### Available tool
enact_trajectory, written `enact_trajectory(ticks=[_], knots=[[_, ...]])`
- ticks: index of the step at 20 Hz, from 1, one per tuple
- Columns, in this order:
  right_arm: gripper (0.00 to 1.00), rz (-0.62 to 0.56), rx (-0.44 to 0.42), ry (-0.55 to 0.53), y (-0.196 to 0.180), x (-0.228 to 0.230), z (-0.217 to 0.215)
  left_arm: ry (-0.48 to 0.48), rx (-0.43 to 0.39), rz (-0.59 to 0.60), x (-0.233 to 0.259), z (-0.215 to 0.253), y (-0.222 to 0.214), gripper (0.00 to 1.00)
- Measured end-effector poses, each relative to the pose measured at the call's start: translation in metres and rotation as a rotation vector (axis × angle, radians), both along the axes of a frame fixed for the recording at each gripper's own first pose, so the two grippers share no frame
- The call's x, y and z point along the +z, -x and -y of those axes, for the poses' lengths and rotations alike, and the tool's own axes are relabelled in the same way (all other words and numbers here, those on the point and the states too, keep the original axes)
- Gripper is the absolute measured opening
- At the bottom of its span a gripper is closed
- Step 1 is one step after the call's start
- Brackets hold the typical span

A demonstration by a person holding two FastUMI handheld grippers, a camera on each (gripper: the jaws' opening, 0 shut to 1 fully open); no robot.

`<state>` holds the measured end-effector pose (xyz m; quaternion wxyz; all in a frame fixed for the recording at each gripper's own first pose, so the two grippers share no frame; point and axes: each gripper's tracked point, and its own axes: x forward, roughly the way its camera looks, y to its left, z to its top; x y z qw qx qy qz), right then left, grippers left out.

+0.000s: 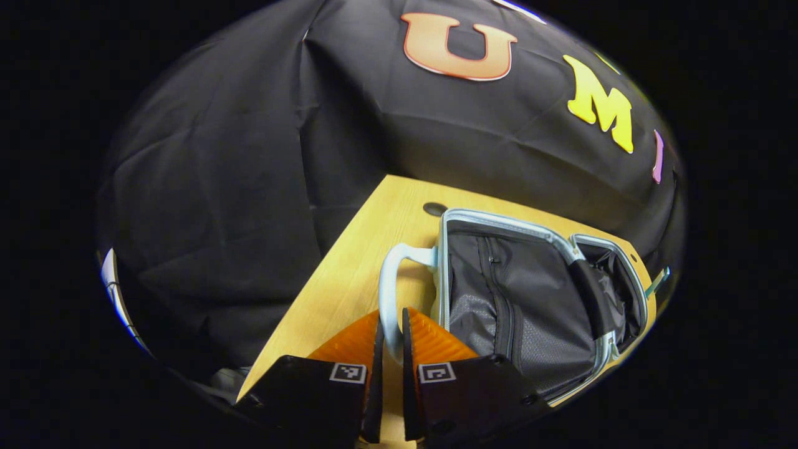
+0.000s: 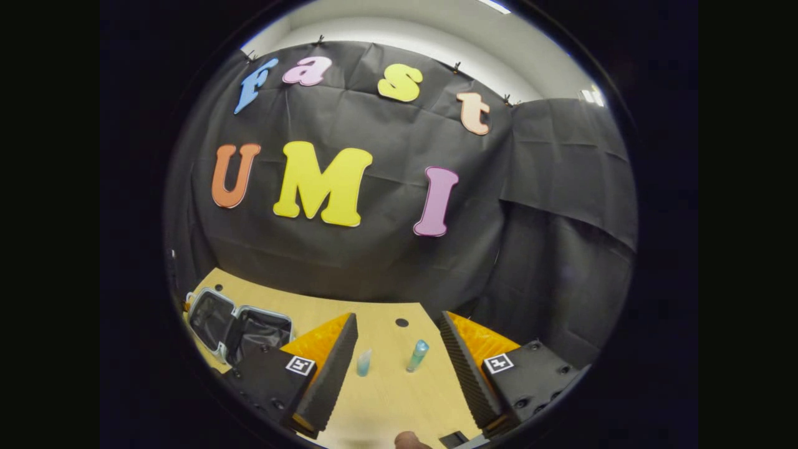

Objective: First open the suitcase, pack the skin care products into it, and then close the suitcase.

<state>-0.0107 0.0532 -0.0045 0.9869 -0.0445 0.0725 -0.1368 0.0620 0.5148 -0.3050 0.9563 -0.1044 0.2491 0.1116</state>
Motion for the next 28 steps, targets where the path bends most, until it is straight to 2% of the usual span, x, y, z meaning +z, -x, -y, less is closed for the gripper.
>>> enact_trajectory(ticks=[2,3,5,6,7,8,9,10,12,16,21,25,28], knots=[[0.8,0.01,0.01,-0.002,0.003,0.0,0.003,-0.017,0.024,-0.002,0.003,-0.006,0.001,0.18],[0.8,0.011,0.012,-0.011,0.004,-0.002,0.006,-0.033,0.041,-0.012,0.005,-0.009,0.008,0.25],[0.8,0.008,0.019,-0.033,0.003,-0.005,0.01,-0.05,0.069,-0.016,0.013,-0.009,0.009,0.57],[0.8,0.009,0.026,-0.039,0.002,-0.007,0.012,-0.066,0.079,-0.009,0.022,-0.007,0.014,0.62],[0.8,0.013,0.039,-0.041,0.002,-0.009,0.014,-0.08,0.081,0.015,0.035,-0.002,0.016,0.77],[0.8,0.017,0.052,-0.036,0.001,-0.012,0.017,-0.093,0.08,0.045,0.05,0.007,0.018,0.65],[0.8,0.018,0.066,-0.03,0.001,-0.014,0.021,-0.108,0.083,0.069,0.066,0.016,0.022,0.77],[0.8,0.016,0.083,-0.031,0.0,-0.017,0.024,-0.125,0.089,0.089,0.081,0.029,0.024,0.77],[0.8,0.02,0.12,-0.039,-0.003,-0.02,0.03,-0.156,0.09,0.113,0.105,0.059,0.029,0.99],[0.8,0.031,0.166,-0.075,-0.015,-0.026,0.058,-0.193,0.055,0.188,0.152,0.146,0.036,0.99],[0.79,0.014,0.177,-0.148,-0.034,-0.039,0.104,-0.17,-0.083,0.28,0.177,0.292,0.038,0.99],[0.8,-0.022,0.203,-0.188,-0.046,-0.053,0.131,-0.132,-0.262,0.301,0.159,0.412,0.039,0.99],[0.79,-0.04,0.216,-0.185,-0.055,-0.06,0.153,-0.099,-0.306,0.291,0.136,0.481,0.027,0.99]])
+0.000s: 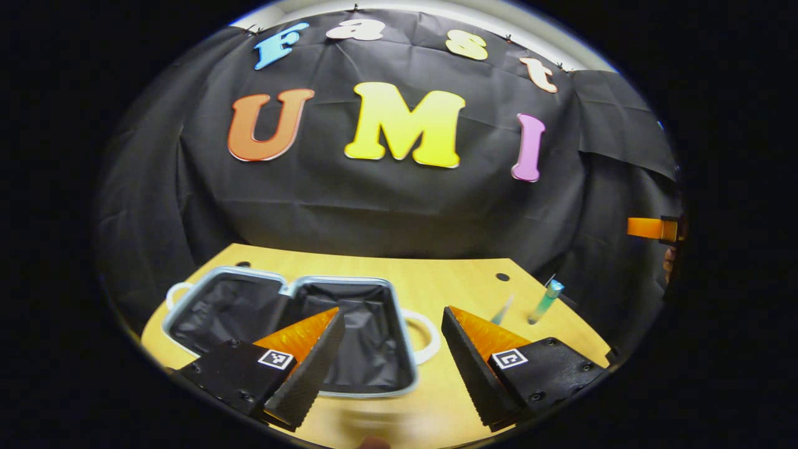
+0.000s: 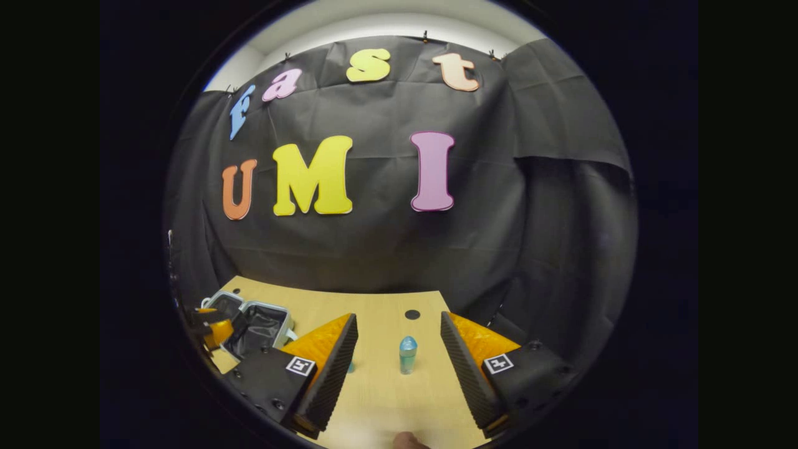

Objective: First open the suitcase, pack the skin care products into it, and then close the suitcase.

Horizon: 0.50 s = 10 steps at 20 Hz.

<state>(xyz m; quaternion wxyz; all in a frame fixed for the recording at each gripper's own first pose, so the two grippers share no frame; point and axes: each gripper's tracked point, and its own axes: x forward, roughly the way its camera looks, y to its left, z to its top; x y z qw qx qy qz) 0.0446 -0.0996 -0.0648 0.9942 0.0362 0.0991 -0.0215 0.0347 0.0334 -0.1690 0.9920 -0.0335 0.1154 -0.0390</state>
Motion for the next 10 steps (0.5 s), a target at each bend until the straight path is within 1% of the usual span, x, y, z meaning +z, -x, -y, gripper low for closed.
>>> enact_trajectory(ticks=[3,7,10], knots=[[0.79,-0.015,0.038,0.013,-0.008,-0.011,0.014,-0.007,-0.034,-0.095,-0.045,0.052,-0.004,1.0],[0.8,-0.022,0.075,0.042,-0.021,-0.022,0.03,-0.058,-0.087,-0.149,-0.08,0.104,-0.019,1.0],[0.79,-0.047,0.086,0.067,-0.027,-0.038,0.043,-0.046,-0.126,-0.177,-0.1,0.139,-0.04,0.99]])
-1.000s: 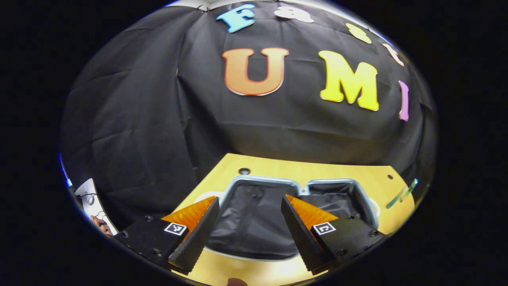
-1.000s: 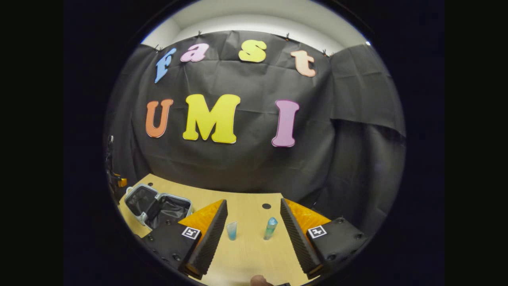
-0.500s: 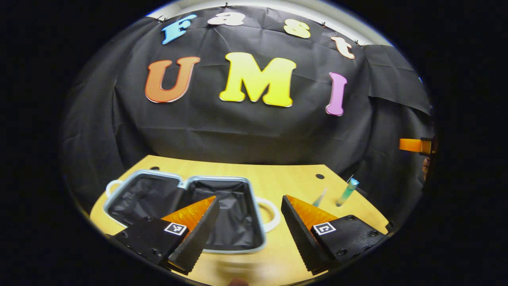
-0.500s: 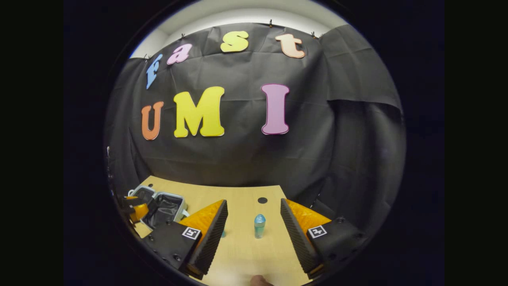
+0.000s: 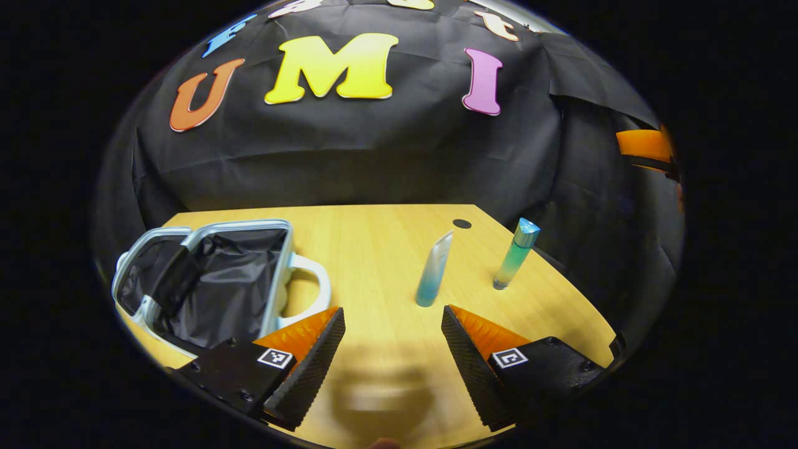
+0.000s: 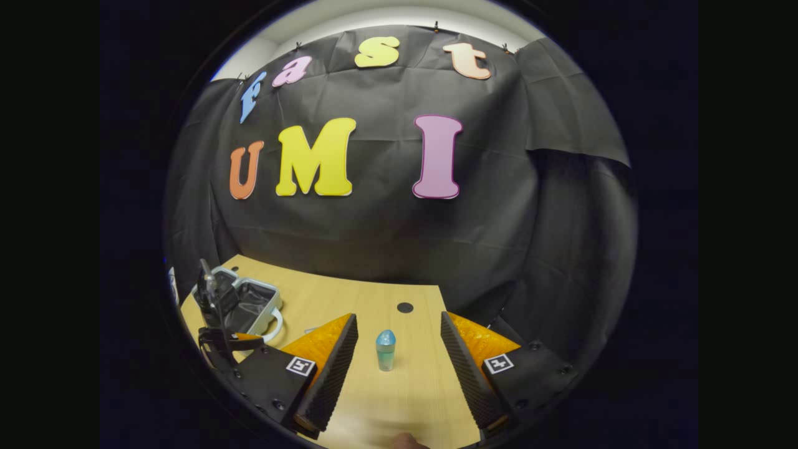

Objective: First open the suitcase, pack the skin care products into it, and then close the suitcase.

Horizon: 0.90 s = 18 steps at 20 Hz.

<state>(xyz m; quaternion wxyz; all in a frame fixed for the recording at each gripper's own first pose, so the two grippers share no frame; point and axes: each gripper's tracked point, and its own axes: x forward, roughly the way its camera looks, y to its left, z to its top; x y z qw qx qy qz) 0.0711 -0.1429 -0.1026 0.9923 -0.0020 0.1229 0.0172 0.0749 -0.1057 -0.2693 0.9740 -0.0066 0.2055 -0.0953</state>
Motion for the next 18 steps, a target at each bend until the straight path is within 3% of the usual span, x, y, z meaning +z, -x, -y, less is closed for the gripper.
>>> enact_trajectory(ticks=[6,11,14,15,16,17,18], knots=[[0.8,-0.078,-0.017,0.008,-0.009,-0.034,0.025,-0.016,-0.016,-0.041,-0.032,0.038,-0.06,1.0],[0.8,-0.102,-0.028,0.034,-0.013,-0.044,0.034,-0.057,0.012,-0.085,-0.058,0.035,-0.083,0.98],[0.79,-0.117,-0.032,0.028,-0.012,-0.049,0.031,0.02,-0.021,-0.106,-0.062,0.048,-0.085,0.91],[0.8,-0.119,-0.032,0.028,-0.011,-0.049,0.03,0.023,-0.021,-0.109,-0.063,0.049,-0.087,0.85],[0.79,-0.12,-0.031,0.029,-0.009,-0.051,0.029,0.014,-0.023,-0.11,-0.064,0.049,-0.089,0.89],[0.79,-0.122,-0.03,0.033,-0.008,-0.052,0.028,0.006,-0.029,-0.108,-0.064,0.048,-0.091,0.73],[0.79,-0.129,-0.033,0.041,-0.006,-0.055,0.029,0.009,-0.043,-0.1,-0.064,0.052,-0.094,0.67]])
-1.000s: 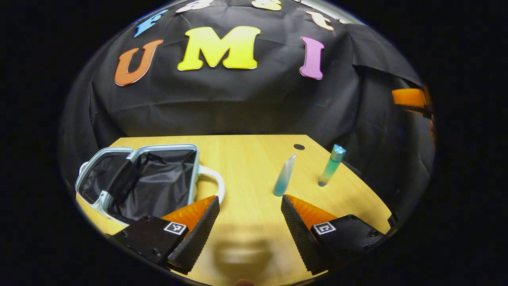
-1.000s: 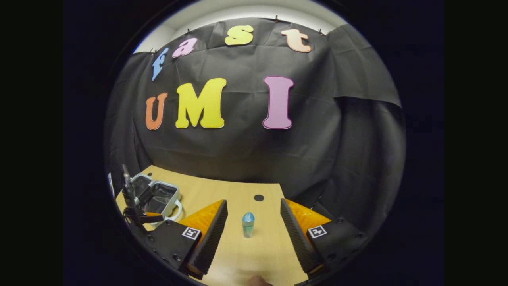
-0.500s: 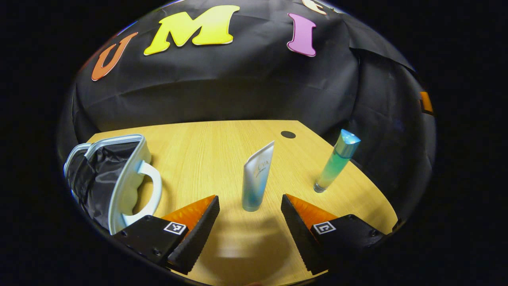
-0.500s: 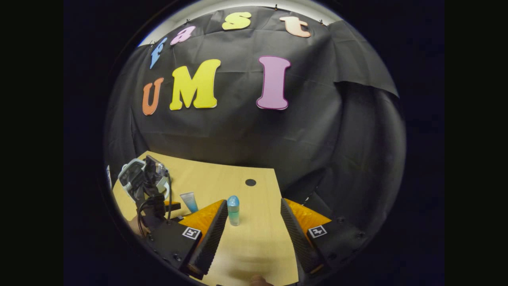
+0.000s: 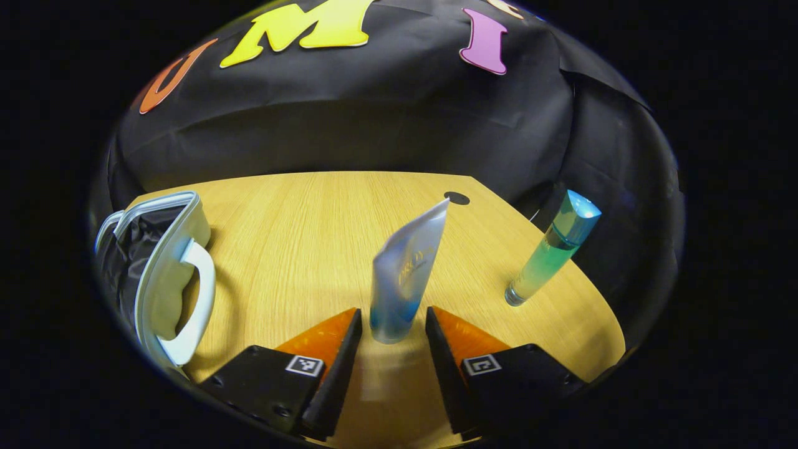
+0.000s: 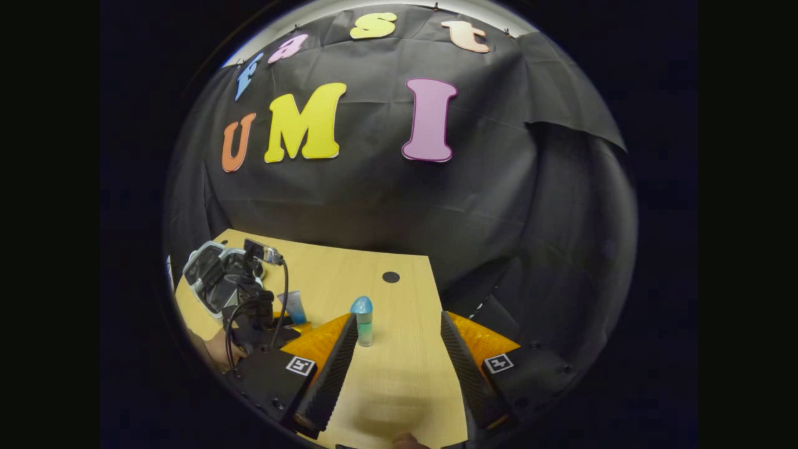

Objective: First open the suitcase, pack the skin care products into it, and then close the suitcase.

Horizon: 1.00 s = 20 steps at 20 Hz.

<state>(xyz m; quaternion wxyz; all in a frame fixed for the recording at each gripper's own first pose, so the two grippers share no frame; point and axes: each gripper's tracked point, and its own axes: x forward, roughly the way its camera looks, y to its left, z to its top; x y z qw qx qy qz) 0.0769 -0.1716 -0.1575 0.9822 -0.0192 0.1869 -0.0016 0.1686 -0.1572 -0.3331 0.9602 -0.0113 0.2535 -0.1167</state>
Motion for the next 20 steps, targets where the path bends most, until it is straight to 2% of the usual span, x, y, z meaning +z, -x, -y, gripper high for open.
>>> enact_trajectory(ticks=[2,7,8,9,11,15,17,20], knots=[[0.79,-0.019,-0.015,0.0,0.004,-0.005,0.003,0.055,-0.047,-0.017,0.002,0.013,0.003,0.47],[0.8,-0.016,-0.057,-0.007,0.012,0.0,0.004,0.063,-0.06,-0.015,0.031,0.007,0.02,0.43],[0.79,-0.014,-0.06,-0.01,0.014,0.0,0.001,0.054,-0.064,-0.011,0.042,0.003,0.025,0.5],[0.79,-0.012,-0.064,-0.011,0.015,0.001,-0.003,0.05,-0.07,-0.004,0.054,-0.002,0.031,0.43],[0.79,-0.015,-0.064,-0.019,0.015,0.002,-0.016,0.043,-0.072,0.015,0.081,-0.017,0.047,0.43],[0.8,0.004,-0.056,-0.043,0.009,0.001,-0.05,0.035,-0.021,0.029,0.126,-0.076,0.079,0.43],[0.8,0.017,-0.047,-0.069,-0.005,-0.014,-0.068,0.031,0.033,0.015,0.137,-0.121,0.091,0.43],[0.8,0.035,-0.075,-0.072,-0.037,-0.049,-0.083,0.017,0.12,0.017,0.15,-0.191,0.105,0.43]])
